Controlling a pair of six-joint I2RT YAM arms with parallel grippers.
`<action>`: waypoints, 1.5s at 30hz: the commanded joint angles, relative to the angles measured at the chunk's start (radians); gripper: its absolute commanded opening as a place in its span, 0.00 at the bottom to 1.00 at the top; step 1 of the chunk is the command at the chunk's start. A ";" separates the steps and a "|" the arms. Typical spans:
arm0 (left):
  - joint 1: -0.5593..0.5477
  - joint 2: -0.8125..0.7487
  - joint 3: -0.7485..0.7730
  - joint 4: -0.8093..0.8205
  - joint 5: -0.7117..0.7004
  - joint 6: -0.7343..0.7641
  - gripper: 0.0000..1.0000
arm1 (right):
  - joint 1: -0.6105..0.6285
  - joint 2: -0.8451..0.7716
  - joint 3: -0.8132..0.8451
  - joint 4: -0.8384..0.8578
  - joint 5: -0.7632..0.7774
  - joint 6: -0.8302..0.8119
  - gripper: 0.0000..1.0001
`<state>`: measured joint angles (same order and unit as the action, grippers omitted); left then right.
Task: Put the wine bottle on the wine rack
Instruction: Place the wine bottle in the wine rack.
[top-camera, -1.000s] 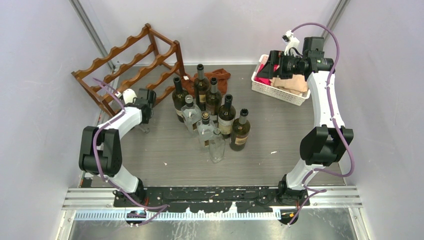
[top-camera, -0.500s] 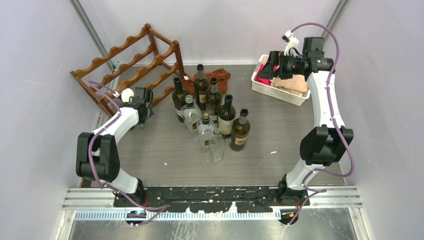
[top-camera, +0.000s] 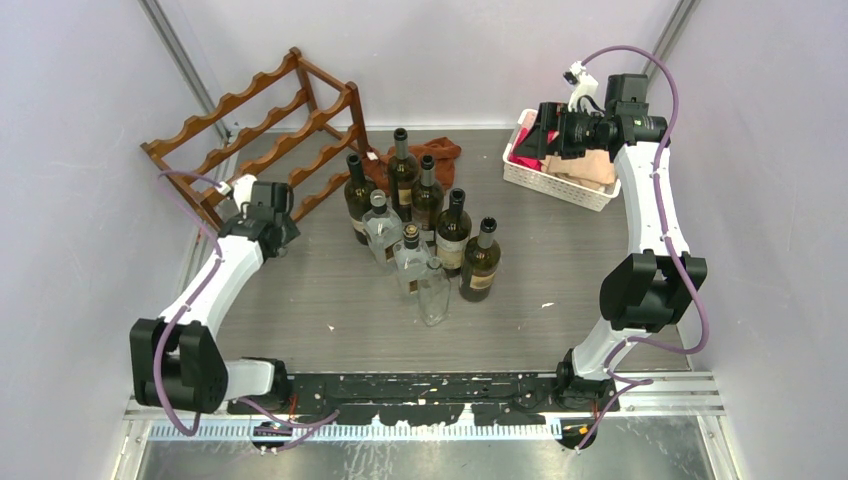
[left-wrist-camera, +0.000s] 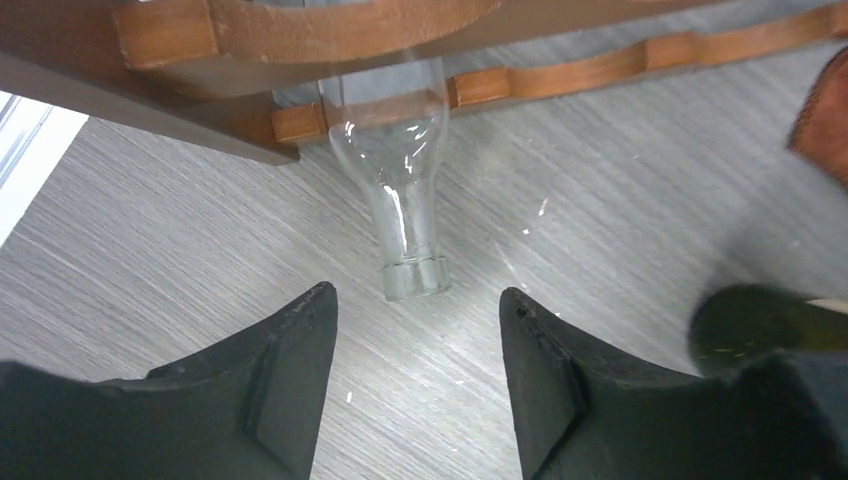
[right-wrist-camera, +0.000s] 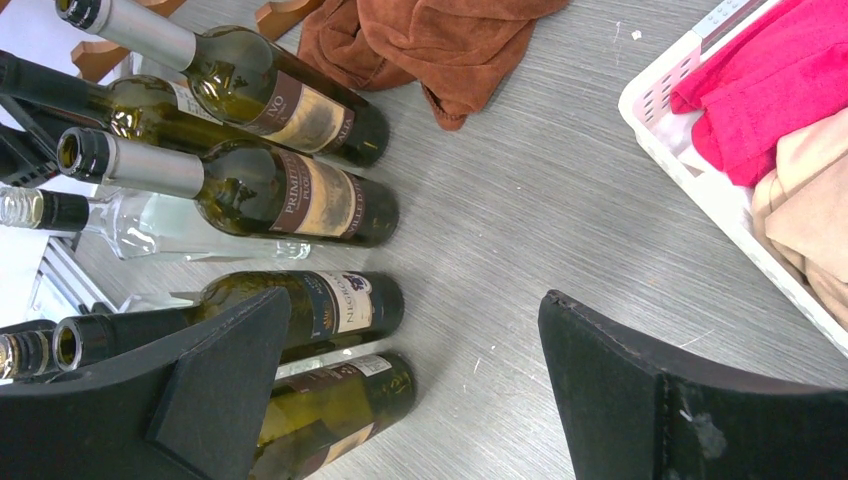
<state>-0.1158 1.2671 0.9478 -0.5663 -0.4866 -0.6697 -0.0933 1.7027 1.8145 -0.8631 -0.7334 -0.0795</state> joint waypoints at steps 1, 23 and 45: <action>-0.001 0.032 -0.017 0.048 -0.036 0.089 0.60 | 0.003 -0.020 0.046 0.004 -0.016 -0.025 1.00; -0.042 0.270 0.019 0.167 -0.148 0.135 0.11 | 0.003 -0.021 0.072 -0.011 -0.010 -0.032 1.00; -0.099 0.348 0.081 0.190 -0.325 0.065 0.00 | 0.003 0.039 0.158 -0.088 0.066 -0.244 1.00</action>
<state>-0.1902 1.6196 0.9859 -0.4610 -0.7540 -0.5766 -0.0933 1.7805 1.9972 -1.0168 -0.6888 -0.2604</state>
